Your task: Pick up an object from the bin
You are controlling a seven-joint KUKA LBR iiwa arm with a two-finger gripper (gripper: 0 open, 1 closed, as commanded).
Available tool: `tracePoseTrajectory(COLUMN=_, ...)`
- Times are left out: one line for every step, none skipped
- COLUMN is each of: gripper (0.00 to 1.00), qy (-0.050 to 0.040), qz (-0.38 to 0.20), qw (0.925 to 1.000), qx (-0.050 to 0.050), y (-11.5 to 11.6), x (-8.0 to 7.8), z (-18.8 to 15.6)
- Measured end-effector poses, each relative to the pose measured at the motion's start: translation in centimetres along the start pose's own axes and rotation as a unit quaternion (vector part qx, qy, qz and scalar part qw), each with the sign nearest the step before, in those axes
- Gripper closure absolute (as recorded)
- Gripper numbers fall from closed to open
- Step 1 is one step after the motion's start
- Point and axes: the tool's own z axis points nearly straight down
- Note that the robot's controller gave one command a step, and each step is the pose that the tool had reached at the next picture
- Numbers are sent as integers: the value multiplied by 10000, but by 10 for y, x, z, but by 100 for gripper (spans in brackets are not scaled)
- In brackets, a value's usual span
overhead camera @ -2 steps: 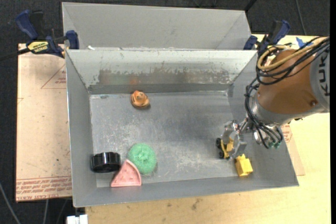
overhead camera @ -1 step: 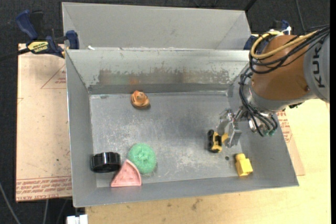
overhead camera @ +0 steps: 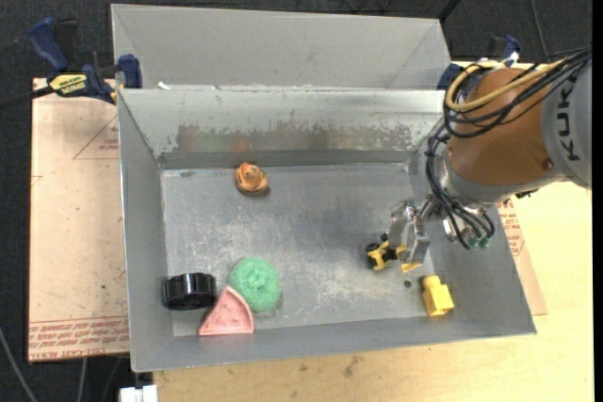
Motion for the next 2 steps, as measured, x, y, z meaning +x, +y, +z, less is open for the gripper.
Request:
tracePoseTrajectory(gripper=100, qy=59, qz=-49, qw=10000, qx=-8, y=10, x=14, z=-38)
tracePoseTrajectory(gripper=100, qy=-42, qz=-115, qw=9999, qx=14, y=0, x=-5, z=-62)
